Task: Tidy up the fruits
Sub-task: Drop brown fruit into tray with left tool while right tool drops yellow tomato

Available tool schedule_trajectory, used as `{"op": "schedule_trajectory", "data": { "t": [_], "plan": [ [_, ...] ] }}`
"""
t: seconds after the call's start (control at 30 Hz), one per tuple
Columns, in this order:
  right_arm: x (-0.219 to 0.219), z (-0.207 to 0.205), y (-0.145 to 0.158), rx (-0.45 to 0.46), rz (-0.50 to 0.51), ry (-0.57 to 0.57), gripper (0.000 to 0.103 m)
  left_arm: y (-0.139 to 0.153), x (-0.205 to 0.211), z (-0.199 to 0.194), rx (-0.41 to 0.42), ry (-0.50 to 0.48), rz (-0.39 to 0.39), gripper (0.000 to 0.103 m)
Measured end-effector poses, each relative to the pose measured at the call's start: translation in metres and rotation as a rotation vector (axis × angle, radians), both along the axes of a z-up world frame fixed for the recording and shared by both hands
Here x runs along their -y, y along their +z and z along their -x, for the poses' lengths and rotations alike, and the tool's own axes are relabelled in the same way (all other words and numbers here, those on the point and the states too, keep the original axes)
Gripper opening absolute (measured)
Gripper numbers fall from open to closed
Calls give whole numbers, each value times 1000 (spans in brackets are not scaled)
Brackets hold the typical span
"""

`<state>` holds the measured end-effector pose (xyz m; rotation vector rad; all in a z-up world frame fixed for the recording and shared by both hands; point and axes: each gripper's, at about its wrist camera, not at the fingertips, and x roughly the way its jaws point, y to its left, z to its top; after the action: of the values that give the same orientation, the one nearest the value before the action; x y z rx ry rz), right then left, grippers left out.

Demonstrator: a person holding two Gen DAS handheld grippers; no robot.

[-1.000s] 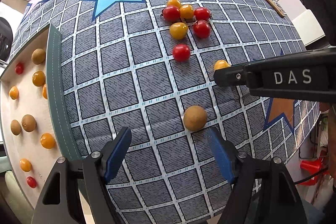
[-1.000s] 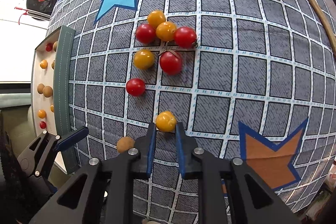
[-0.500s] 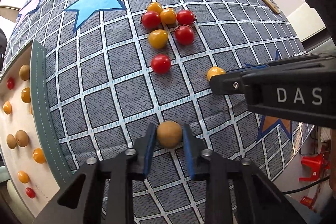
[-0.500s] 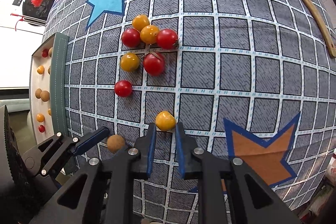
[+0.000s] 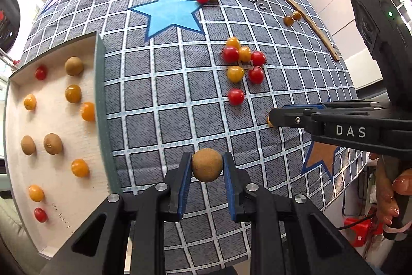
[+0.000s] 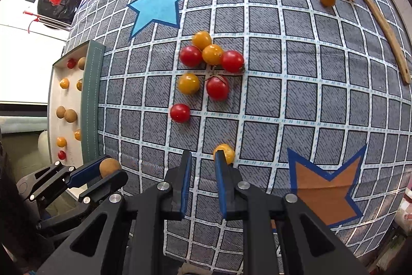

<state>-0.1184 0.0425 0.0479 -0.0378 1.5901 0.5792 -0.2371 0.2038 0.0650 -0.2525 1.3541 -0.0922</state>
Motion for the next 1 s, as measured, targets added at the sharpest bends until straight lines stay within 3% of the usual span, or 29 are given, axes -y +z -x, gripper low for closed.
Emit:
{"op": "schedule_trajectory", "data": {
  "t": [0.17,0.27,0.33,0.4,0.43,0.7,0.73,0.77,0.8,1.0],
  "plan": [
    [-16,3,16,20,-19,40,20,10,-31,17,14,68,-18,25],
    [-16,5,14,45,21,50,21,14,-48,25,18,101,-31,25],
    [-14,5,5,56,82,49,27,15,-56,29,17,119,-38,25],
    [-7,6,-3,51,107,26,41,14,-61,31,13,131,-42,25],
    [-3,6,-6,55,116,18,42,14,-63,32,10,135,-43,25],
    [2,7,-25,32,108,-10,41,11,-62,34,-1,132,-44,25],
    [0,7,-26,39,108,-12,40,11,-62,34,-2,133,-43,25],
    [-5,8,-26,45,105,-9,25,11,-62,34,-2,135,-42,25],
    [-7,8,-27,36,110,-2,21,11,-62,35,-3,136,-41,25],
    [-30,7,-21,21,80,2,21,16,-71,40,8,171,-39,25]
  ]
}}
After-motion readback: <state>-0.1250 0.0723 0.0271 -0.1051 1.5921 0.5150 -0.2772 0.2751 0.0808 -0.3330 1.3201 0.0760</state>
